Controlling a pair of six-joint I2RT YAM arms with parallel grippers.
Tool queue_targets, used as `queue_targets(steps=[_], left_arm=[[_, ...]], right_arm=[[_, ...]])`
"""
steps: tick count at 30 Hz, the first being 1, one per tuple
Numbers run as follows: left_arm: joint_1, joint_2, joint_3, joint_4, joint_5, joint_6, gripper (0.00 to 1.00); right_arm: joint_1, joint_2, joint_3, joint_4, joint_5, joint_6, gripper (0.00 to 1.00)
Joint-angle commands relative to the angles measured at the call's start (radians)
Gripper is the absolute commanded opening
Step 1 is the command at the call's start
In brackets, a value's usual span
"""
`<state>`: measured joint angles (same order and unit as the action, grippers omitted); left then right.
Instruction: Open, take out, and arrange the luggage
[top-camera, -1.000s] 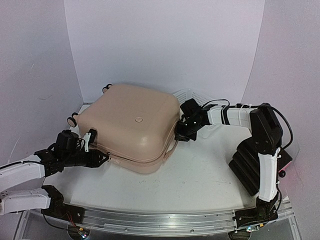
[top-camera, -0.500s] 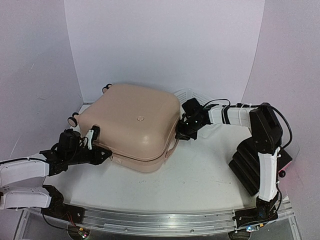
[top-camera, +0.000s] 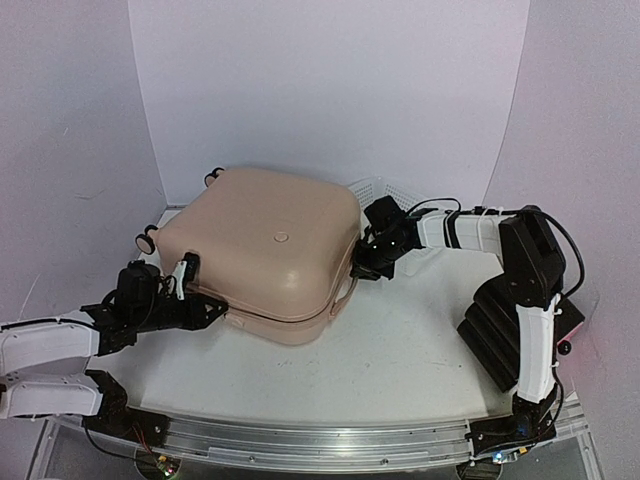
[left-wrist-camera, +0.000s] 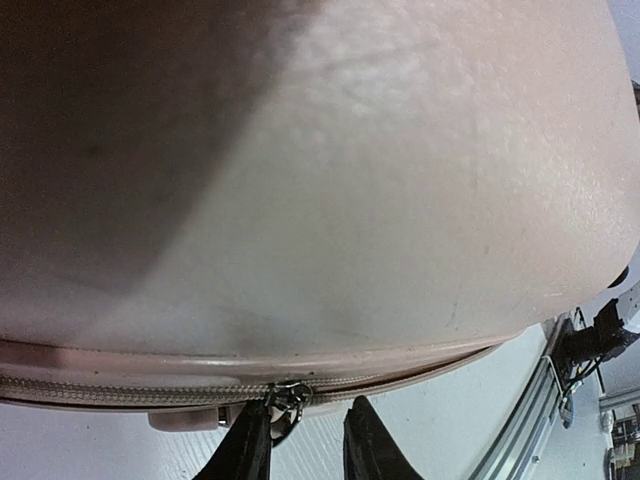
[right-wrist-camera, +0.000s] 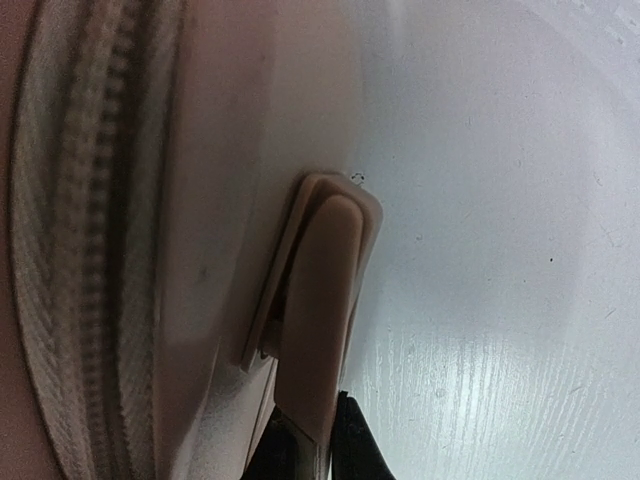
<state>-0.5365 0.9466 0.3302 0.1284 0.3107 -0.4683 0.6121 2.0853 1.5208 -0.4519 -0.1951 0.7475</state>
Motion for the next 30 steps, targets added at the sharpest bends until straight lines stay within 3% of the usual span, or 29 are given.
queue_targets(steps=[1,17,26,30], left_arm=[[0.000,0.056,-0.002,0.070,-0.027,-0.069,0.28],[-0.002,0.152,0.024,0.053,-0.118,0.004,0.13],[-0.015,0.153,0.019,0.034,-0.154,0.013,0.14],[-0.022,0.120,-0.004,0.029,-0.178,-0.003,0.20]], right_arm=[[0.015,-0.008,0.003,0.127,-0.099,-0.053,0.00],[0.015,-0.007,-0.021,0.160,-0.106,-0.025,0.00],[0.015,-0.011,-0.016,0.165,-0.103,-0.028,0.00],[0.015,-0.009,-0.016,0.167,-0.105,-0.027,0.00]])
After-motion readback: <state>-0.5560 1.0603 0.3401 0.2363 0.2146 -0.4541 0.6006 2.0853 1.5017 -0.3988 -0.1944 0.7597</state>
